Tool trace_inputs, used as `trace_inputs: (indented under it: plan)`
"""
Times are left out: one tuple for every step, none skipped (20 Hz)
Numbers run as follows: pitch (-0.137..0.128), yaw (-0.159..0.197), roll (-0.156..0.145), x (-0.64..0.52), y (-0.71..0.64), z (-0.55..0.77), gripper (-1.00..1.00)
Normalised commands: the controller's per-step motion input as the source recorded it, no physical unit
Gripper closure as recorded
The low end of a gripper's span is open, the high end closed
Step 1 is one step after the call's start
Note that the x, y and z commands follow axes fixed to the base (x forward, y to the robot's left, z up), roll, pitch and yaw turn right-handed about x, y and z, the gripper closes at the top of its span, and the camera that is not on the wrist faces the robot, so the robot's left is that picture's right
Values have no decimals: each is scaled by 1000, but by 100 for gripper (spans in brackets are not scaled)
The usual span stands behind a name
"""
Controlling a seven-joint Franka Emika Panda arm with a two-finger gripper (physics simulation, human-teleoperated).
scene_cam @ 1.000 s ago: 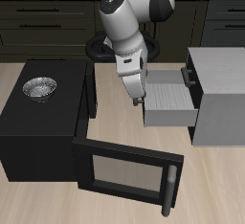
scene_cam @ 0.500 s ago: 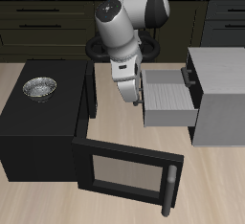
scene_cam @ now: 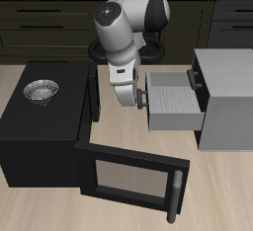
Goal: Close the top and middle drawer of the white cabinet
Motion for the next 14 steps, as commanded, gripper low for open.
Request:
trace_inputs:
  plan:
    - [14,-39,-51,15,-245,-75,-100]
    - [14,39,-22,22,-168,-115,-100]
    - [22,-30,-46,119,-187,-87,-100]
    - [8,-38,-34,34,-136,-69,-100]
    - [61,27,-35,45,-162,-228,-100]
    - [6,25,-14,10,-96,-119,-100]
    - [40,-7,-22,7,-118,-170,-100]
    - [27,39,-45,81,-138,-153,-100]
    - [-6,22,-28,58,-105,-94,-100]
    - [19,-28,-30,110,-92,-77,-100]
    - [21,28,-23,89,-76,-113,-100]
    - [6,9,-9,77,-85,48,-100]
    - [7,-28,-26,115,-91,-84,-100]
    - [20,11,-9,50,-51,-97,-100]
